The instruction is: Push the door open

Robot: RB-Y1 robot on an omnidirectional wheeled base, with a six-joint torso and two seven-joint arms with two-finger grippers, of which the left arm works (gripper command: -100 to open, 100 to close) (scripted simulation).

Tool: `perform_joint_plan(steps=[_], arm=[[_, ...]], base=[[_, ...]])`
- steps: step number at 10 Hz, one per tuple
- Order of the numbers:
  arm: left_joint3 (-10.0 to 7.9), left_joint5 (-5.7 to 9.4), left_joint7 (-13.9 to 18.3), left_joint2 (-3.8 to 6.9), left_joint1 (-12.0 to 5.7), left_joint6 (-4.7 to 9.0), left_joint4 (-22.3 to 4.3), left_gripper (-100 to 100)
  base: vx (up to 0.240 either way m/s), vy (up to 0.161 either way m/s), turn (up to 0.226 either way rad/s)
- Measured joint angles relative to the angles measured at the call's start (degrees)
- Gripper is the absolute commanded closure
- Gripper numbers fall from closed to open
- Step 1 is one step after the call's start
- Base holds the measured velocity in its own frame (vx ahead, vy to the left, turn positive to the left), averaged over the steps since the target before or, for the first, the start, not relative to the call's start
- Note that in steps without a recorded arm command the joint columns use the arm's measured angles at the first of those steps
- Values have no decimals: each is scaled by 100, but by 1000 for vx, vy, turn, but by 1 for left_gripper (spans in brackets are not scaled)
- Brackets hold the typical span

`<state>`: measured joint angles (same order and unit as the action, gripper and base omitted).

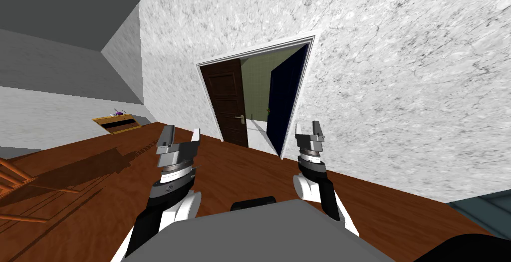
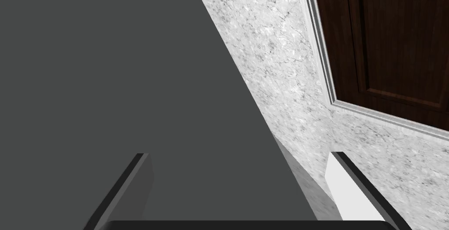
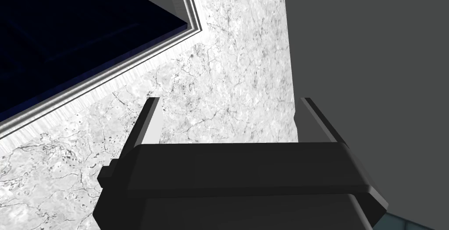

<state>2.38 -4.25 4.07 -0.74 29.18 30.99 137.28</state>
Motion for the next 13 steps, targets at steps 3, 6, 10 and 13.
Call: perform_joint_plan(steps=[3,6,10,13], arm=[[-30,11,22,89,-243,-59,-352,-100],[-10,1,26,137,-422,-37,-708,-100],[-11,7,52,233,-696,-38,-1221,-100],[3,-2,57,285,-974,-78,-1684,-100]], base=[[83,66,-23],[78,40,-22],[82,40,-25],[97,61,-30]])
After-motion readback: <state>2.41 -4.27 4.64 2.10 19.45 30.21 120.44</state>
